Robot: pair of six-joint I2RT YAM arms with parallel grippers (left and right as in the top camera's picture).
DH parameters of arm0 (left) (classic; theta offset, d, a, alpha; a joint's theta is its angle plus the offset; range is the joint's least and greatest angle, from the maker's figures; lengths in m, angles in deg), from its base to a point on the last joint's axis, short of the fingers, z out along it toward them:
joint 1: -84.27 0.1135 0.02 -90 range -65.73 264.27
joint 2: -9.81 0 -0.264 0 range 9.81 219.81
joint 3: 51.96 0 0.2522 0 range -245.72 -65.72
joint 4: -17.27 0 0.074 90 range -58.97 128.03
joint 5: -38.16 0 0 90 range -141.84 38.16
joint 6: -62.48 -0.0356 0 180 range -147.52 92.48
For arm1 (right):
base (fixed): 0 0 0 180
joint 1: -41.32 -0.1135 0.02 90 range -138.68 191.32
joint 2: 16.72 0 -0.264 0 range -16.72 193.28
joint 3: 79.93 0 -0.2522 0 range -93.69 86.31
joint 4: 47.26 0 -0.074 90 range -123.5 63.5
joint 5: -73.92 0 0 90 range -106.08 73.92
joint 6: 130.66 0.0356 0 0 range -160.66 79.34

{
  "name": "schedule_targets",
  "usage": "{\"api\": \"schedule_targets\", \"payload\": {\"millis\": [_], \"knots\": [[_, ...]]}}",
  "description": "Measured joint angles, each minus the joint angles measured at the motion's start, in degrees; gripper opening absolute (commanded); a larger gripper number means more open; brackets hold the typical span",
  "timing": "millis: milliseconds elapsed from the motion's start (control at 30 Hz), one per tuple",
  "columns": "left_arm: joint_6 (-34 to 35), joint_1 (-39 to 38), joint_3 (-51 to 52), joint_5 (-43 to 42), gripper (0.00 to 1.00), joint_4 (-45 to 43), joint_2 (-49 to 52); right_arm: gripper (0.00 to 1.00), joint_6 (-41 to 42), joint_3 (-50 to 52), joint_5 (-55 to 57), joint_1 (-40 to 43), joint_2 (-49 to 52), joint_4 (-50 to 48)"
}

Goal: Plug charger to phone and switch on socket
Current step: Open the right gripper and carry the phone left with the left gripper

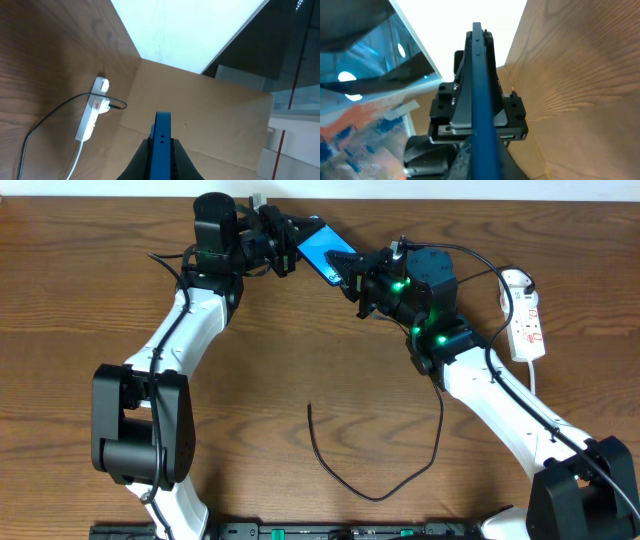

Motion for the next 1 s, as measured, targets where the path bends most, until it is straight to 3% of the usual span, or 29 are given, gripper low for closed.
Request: {"api": "schedule_targets", "payload": {"millis": [67,133,200,600,1000], "knots": [[-0.7,0.0,0.0,0.0,0.07,0.2,0.0,0.64,-0.7,0.0,0.2,-0.2,0.0,0.0],[-1.4,0.0,0.0,0.0,0.08,0.6,0.0,0.89,-1.2,0.0,0.2,-0.2,0.0,-0.2],[-1.4,0.0,0.0,0.1,0.08,0.5,0.0,0.99,-1.5,0.0,0.1,-0.2,0.0,-0.1],[-1.6,4.5,0.0,-1.0,0.07,0.5,0.0,0.99,-4.4,-0.1,-0.2,-0.2,0.0,-0.1],[-8.0,17.3,0.0,-12.5,0.08,0.5,0.0,0.98,-11.3,-0.1,-2.3,1.5,0.0,0.1]]}}
